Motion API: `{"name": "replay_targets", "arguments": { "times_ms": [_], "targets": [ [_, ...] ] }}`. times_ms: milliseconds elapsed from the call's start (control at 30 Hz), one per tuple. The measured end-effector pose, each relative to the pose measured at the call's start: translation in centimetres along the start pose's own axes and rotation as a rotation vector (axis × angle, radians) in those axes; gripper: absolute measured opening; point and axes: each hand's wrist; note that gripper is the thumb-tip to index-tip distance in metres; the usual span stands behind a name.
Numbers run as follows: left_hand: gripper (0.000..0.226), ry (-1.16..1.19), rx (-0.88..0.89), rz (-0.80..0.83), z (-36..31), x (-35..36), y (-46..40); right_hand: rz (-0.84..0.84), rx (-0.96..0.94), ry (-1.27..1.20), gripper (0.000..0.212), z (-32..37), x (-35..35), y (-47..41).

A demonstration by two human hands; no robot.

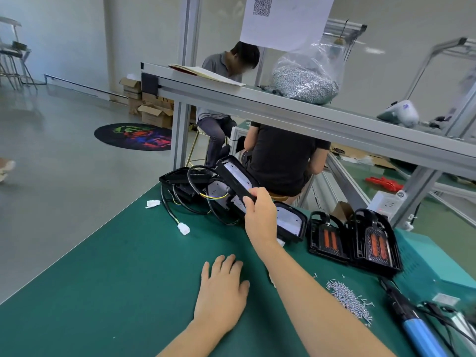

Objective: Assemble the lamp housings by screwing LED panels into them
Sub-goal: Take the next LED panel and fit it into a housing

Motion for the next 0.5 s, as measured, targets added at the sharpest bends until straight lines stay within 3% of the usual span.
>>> {"name": "replay_targets", "arguments": {
  "times_ms": [67, 167, 267, 333, 433, 500],
  "targets": [
    [0.052, 0.347, -0.073, 0.005, 0.0, -0.6, -0.6, -0.022, -0.057, -0.045, 0.015, 0.1, -1.2, 0.9],
    [0.080, 1.108, -0.285, 0.220, -0.1, -3.2, -2.0, -0.037, -0.132, -0.055, 0.013, 0.2, -2.7, 2.1],
    [0.107, 1.510, -0.340, 0.304, 0.2, -6.1, -3.7, -0.021, -0.188, -0.063, 0.010, 0.4, -4.0, 3.6],
    [0.097, 1.689, -0.318, 0.323, 1.0, -8.2, -4.5, -0.009, -0.238, -0.064, 0.006, 0.4, -4.9, 4.9],
    [0.048, 1.856, -0.298, 0.400, 2.4, -10.4, -5.3, -0.004, -0.301, -0.043, 0.007, 0.4, -5.9, 7.0],
    [0.045, 1.844, -0.352, 0.439, 3.2, -10.5, -5.9, 0.005, -0.364, -0.017, 0.008, 0.3, -6.1, 8.4]
  ]
}}
Point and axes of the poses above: each hand's wrist, its own y-axis away from the middle knuckle, its own x-axis out of the palm, z = x × y, and after that the axes turned 14 degrees about -x, right-handed
